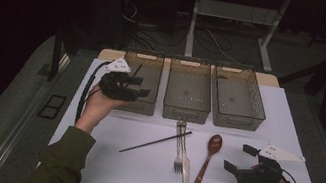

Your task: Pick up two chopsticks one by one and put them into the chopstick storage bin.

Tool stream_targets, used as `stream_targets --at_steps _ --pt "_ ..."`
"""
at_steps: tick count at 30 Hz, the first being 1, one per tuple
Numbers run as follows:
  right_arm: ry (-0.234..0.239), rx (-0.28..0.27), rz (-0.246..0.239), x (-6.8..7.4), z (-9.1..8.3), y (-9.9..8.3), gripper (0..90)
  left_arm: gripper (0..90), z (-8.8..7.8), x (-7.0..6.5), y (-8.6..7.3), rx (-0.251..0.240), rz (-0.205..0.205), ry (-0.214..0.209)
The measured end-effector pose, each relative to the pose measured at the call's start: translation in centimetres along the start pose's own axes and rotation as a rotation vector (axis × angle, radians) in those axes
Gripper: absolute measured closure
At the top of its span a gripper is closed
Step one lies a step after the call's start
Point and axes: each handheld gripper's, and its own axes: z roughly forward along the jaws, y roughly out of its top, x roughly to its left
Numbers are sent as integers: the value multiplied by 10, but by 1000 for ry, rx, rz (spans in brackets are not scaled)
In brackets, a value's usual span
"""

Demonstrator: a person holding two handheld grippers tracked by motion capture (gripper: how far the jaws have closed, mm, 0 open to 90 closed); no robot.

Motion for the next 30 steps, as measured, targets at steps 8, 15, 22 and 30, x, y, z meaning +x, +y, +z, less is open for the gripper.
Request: stream_targets --at_steps 8,15,22,30 --pt "1 12 6 0 0 -2 11 407 -1 -20 -10 -10 18 -37" --pt "-2 5 15 0 -2 -2 11 397 2 -41 -16 -15 41 -81" --pt "-5 -2 16 0 -2 -1 11 386 7 -61 -25 -15 58 -121" --pt "-7 -8 16 -1 -3 -1 11 370 16 -80 -35 7 88 -163"
